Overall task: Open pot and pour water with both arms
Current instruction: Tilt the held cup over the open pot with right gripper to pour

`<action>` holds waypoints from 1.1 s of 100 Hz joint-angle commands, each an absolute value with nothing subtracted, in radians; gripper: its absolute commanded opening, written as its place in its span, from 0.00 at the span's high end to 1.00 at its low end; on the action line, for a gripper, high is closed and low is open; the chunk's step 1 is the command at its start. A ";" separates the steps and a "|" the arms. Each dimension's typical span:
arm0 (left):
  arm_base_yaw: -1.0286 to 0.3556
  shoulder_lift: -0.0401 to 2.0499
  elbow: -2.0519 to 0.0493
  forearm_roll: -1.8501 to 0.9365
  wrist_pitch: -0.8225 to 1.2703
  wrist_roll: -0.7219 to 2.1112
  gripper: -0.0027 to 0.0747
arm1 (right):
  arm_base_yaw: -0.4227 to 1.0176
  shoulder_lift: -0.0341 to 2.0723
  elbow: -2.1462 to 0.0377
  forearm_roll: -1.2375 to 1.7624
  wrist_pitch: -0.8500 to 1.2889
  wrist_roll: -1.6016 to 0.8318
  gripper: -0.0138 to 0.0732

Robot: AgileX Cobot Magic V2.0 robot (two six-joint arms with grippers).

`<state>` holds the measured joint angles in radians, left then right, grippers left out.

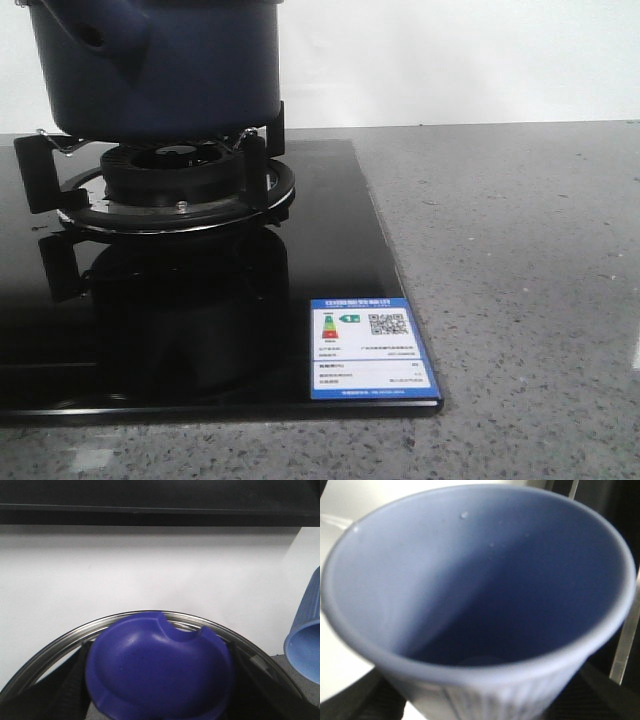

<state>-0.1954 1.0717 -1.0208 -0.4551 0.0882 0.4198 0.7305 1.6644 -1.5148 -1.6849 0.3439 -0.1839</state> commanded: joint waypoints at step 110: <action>-0.191 1.044 -1.057 -0.458 -0.007 0.417 0.50 | 0.732 1.591 -1.554 -1.577 0.439 0.023 0.48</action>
<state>-0.1954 1.0717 -1.0208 -0.4551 0.0882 0.4198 0.7305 1.6624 -1.5148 -1.5609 0.3801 -0.0798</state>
